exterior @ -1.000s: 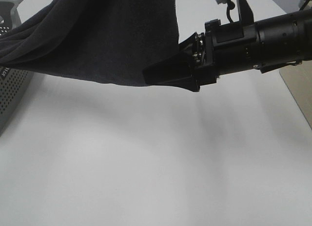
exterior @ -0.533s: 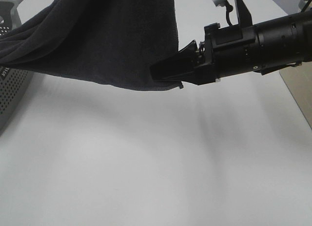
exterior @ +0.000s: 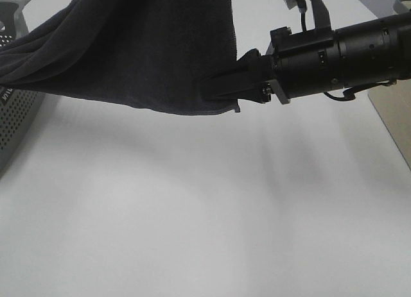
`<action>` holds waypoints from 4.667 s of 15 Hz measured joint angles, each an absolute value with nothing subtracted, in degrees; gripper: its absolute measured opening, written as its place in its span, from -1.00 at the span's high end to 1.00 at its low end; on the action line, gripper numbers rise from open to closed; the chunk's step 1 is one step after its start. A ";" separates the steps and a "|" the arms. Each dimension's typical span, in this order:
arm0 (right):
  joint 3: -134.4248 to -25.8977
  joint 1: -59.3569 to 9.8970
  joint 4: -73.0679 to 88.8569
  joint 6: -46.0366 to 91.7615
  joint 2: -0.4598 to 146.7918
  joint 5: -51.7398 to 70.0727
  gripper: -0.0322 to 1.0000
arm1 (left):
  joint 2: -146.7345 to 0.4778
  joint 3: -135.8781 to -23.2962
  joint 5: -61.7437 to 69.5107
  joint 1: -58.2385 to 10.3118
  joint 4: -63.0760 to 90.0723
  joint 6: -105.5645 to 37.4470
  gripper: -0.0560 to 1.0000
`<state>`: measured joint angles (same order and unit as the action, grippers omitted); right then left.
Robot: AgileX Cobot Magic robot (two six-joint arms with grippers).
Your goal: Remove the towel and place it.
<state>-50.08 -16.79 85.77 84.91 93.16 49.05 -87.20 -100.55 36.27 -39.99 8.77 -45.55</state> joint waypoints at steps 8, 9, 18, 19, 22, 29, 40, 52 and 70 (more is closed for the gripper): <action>-77.81 -16.79 33.92 27.79 88.87 53.40 0.92 | -87.20 -100.55 35.87 -39.99 -6.07 -45.55 0.89; -82.28 -16.79 28.02 22.69 88.87 56.09 0.92 | -87.38 -100.55 35.01 -39.99 -8.08 -45.55 0.89; -114.59 -16.79 -1.60 13.18 95.23 59.53 0.92 | -94.42 -100.55 9.40 -33.86 -14.61 -33.69 0.89; -116.77 -16.79 -3.55 13.18 95.91 55.52 0.92 | -95.40 -100.55 4.47 -32.14 -14.67 -32.09 0.89; -119.35 -16.79 -6.19 13.18 97.17 41.14 0.92 | -98.55 -100.55 -10.60 -29.16 -14.78 -28.30 0.89; -119.46 -16.79 -6.07 11.86 102.79 9.45 0.92 | -106.05 -105.14 -33.52 -21.43 -5.44 -27.33 0.89; -119.46 -16.79 -6.02 11.86 110.07 -5.04 0.92 | -126.62 -133.44 -29.16 -16.04 -7.73 -26.18 0.89; -124.10 -16.79 -6.02 10.26 116.08 -3.72 0.92 | -133.44 -139.92 -26.18 -14.67 -11.63 -21.94 0.89; -124.27 -16.90 9.22 10.20 104.39 65.09 0.92 | -114.08 -139.92 67.84 -17.30 1.72 -12.72 0.89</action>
